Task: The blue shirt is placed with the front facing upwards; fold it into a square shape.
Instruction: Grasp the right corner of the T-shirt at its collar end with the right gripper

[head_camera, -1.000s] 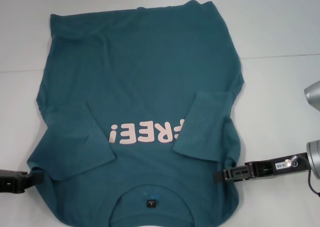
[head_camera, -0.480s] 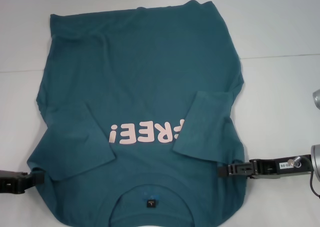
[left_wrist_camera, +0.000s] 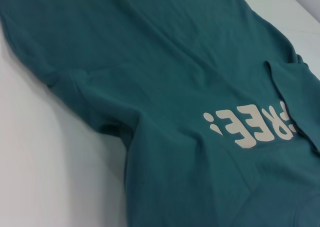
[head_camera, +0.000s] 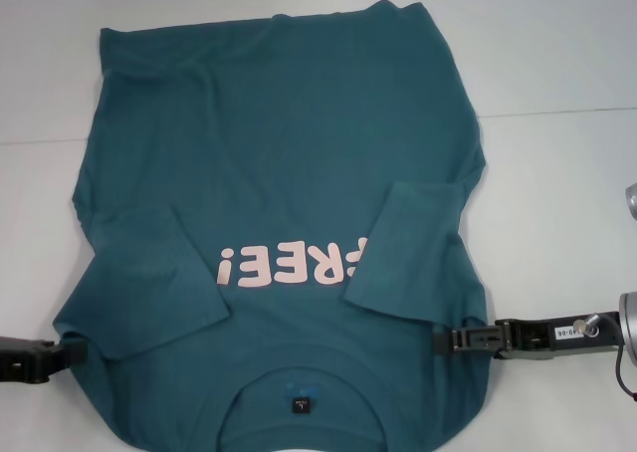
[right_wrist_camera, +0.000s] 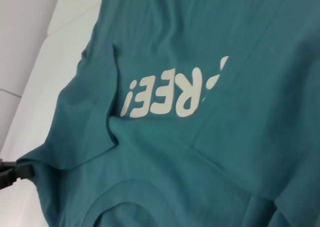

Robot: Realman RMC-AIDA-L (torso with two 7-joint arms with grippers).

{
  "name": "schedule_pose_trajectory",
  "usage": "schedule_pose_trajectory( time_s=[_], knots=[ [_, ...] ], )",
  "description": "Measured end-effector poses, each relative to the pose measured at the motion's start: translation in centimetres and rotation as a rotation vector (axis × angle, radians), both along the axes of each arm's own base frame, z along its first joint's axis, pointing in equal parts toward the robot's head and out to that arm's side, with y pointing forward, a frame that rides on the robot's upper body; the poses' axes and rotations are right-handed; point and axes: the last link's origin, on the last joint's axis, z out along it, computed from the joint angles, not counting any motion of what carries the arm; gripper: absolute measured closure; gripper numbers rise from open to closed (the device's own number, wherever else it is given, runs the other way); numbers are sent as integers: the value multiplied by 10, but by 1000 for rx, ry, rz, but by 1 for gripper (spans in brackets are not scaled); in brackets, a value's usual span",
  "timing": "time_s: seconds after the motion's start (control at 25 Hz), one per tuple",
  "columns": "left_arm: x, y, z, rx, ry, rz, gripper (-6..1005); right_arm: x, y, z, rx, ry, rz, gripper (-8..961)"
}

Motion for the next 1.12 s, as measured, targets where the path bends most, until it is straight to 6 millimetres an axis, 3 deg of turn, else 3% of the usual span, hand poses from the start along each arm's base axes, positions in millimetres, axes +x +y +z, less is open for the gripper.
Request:
schedule_pose_trajectory(
  time_s=[0.24,0.56,1.12],
  knots=[
    [1,1,-1,-2,-3,-2,982,2,1,5,16,4,-11,47],
    [1,1,-2,-3,-5,0,982,9,2,12,49,4,-41,247],
    [0,1,-2,-3,-4,0,981,11,1,11,48,7,-52,819]
  ],
)
